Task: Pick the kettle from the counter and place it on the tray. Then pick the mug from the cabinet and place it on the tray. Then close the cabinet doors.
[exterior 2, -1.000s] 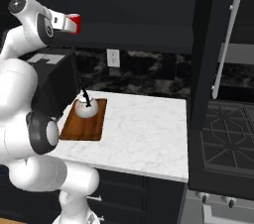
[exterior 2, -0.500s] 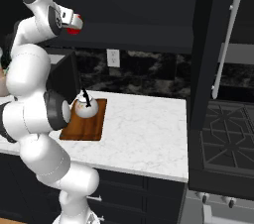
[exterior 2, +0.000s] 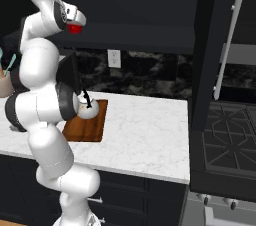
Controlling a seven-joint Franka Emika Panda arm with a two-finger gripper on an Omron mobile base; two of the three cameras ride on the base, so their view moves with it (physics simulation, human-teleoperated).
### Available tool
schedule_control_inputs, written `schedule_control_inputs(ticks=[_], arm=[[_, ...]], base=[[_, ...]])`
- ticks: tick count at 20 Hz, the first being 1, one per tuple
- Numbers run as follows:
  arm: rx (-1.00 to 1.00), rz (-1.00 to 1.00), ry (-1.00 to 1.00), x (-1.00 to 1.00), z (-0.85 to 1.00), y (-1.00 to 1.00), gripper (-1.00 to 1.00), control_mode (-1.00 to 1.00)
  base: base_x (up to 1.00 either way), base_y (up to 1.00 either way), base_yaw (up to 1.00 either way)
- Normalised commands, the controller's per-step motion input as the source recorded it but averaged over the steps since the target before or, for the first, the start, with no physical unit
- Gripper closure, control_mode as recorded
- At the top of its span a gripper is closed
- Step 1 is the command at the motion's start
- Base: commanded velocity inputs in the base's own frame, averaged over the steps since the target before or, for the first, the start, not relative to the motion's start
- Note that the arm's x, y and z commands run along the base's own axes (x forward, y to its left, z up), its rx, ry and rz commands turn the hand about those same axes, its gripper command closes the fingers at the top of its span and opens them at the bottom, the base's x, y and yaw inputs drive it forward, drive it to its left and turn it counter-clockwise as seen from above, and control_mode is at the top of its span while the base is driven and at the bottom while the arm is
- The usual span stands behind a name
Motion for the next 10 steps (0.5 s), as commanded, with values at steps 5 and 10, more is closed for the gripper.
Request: schedule_control_inputs(ticks=[5, 10], arm=[[0.00, 0.00, 0.00, 0.00, 0.00, 0.05, -1.00, -1.00], [0.00, 0.00, -0.02, -0.01, -0.01, 0.00, -1.00, -1.00]], base=[[0.00, 0.00, 0.00], [0.00, 0.00, 0.00]])
